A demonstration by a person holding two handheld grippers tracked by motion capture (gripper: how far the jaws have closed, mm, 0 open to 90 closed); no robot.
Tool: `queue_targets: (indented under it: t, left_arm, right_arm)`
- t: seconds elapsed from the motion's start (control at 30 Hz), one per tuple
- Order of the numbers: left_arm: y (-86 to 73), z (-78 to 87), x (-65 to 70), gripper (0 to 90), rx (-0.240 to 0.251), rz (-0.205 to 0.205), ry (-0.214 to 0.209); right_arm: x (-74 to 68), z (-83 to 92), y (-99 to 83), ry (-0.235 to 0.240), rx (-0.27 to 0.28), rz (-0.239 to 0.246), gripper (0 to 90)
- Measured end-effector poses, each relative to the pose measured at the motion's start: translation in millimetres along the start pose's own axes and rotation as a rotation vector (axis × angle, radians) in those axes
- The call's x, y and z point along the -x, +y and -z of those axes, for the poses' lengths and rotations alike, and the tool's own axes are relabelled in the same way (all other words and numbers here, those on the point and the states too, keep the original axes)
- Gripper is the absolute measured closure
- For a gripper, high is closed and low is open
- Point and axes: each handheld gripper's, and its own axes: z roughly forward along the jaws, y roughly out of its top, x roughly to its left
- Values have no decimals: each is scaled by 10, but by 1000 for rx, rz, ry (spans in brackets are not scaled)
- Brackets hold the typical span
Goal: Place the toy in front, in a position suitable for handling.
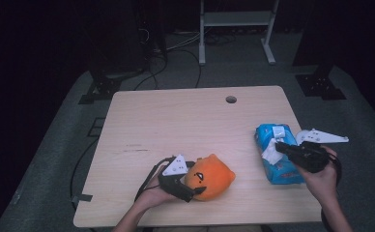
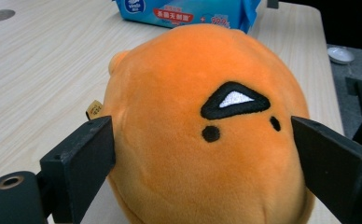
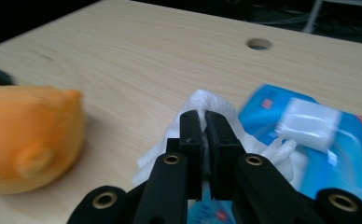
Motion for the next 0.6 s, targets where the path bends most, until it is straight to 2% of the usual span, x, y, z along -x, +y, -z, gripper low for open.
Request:
queue_targets:
  t: [0.07,0.1,0.13,0.33,0.43,0.5,0.57,0.6]
  left_arm:
    - [-6,-14,5,92,5,4,3]
    - [-6,-14,5,92,5,4,3]
    - [-4,-23,12,92,6,-1,4]
    - [-17,-30,16,93,16,-5,4]
    - [-23,-33,18,92,21,-6,3]
    - [-26,-36,17,92,25,-5,2]
    - [-30,-39,13,92,28,-8,-1]
    - [-31,-38,13,92,29,-10,-1]
  right_arm:
    - [-124,13,55,45,13,19,852]
    - [-124,13,55,45,13,19,852]
    - [-273,19,116,100,27,46,852]
    - [-837,1,295,315,47,136,852]
    - [-1117,-24,347,407,42,191,851]
    - [-1249,-52,360,475,41,201,851]
    - [-1330,-93,357,549,35,185,851]
    - [-1355,-127,350,567,29,184,851]
